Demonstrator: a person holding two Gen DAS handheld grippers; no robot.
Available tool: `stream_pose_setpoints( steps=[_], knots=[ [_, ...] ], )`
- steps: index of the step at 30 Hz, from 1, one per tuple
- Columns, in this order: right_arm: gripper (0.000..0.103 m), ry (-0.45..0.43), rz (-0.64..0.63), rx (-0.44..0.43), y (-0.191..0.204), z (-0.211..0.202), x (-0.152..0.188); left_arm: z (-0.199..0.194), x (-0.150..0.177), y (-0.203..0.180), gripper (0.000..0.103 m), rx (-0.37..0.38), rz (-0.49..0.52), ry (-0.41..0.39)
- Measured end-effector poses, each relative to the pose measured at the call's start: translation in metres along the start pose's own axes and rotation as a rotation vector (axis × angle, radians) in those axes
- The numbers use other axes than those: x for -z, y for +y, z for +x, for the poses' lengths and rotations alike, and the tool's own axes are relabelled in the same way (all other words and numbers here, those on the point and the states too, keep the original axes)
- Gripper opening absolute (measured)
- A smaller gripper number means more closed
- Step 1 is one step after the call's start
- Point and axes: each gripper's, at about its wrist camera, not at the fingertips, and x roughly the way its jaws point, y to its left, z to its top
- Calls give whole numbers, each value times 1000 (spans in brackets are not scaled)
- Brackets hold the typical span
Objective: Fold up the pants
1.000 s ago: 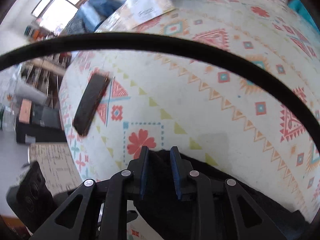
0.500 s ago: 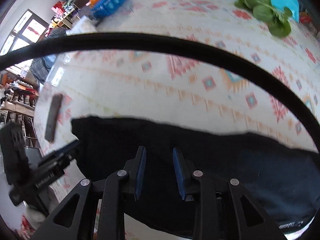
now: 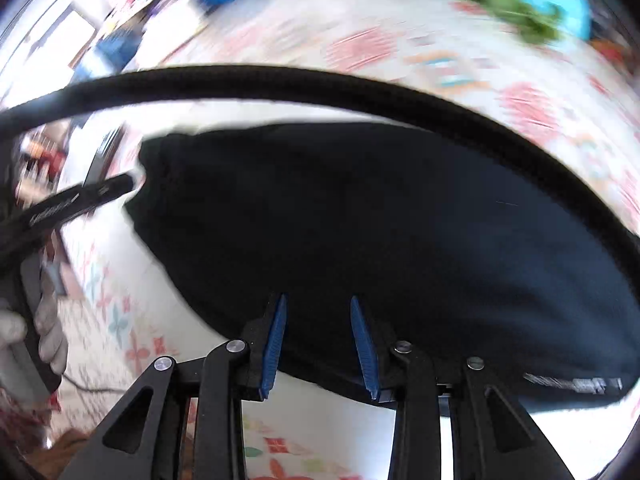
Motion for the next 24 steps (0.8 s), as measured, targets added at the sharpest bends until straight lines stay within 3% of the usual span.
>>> stream_pose_setpoints(
  steps=[2, 6, 9, 11, 13, 16, 18, 21, 24],
  knots=[
    [37, -49, 114, 35, -30, -13, 4, -2, 0, -19, 41, 58, 18, -23],
    [40, -102, 318, 136, -94, -25, 23, 13, 11, -67, 41, 119, 156, -17],
    [39, -84, 402, 184, -128, -25, 44, 35, 20, -79, 41, 96, 198, 35],
    [39, -118, 445, 111, -141, -33, 60, 44, 25, -80, 41, 68, 211, 56],
    [39, -95, 435, 177, -147, -37, 70, 51, 30, -79, 41, 51, 236, 72],
    [40, -68, 458, 182, -158, -41, 80, 52, 32, -84, 41, 32, 282, 66],
    [40, -118, 474, 186, -169, -56, 73, 53, 34, -87, 41, 22, 290, 67],
    [40, -217, 468, 164, -175, -76, 35, 51, 37, -84, 41, 11, 280, 58],
    [41, -231, 376, 222, -162, -67, -10, 52, 38, -85, 41, 6, 269, 53]
  ],
)
